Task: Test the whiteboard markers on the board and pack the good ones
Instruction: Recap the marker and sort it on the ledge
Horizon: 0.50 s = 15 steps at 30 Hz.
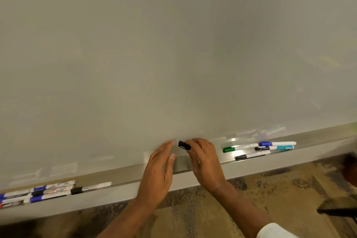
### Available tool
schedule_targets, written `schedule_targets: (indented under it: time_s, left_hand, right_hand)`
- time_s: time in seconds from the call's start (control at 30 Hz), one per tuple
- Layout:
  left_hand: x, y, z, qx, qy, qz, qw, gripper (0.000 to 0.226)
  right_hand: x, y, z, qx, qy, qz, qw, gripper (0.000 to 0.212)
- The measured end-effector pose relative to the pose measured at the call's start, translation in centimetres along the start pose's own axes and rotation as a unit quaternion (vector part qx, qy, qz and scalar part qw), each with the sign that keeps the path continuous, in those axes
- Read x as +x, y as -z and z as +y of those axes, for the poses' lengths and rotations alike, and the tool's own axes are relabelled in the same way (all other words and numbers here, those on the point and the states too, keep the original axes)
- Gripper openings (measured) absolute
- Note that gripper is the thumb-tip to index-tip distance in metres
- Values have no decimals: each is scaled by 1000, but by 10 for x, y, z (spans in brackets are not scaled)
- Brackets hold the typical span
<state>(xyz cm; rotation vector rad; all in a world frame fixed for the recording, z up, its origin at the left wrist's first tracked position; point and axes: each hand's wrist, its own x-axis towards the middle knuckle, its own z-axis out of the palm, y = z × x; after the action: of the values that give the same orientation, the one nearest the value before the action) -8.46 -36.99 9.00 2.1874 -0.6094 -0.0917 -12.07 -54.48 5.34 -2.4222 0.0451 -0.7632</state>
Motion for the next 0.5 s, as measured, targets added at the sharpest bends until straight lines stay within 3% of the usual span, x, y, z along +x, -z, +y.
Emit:
schedule_targets:
  time_s: [0.13,0.3,0.5]
  left_hand:
    - [8,36,39,-180,69,24,981,42]
    - [8,91,83,-311,93,-8,946,31]
    - [-2,148,117,-427,80,-55,899,36]
  right_hand:
    - [14,19,-60,171,-68,12,983,33]
    - [31,50,-134,402,-204,12,893,30]
    - [53,85,-204,526,-244,6,814,21]
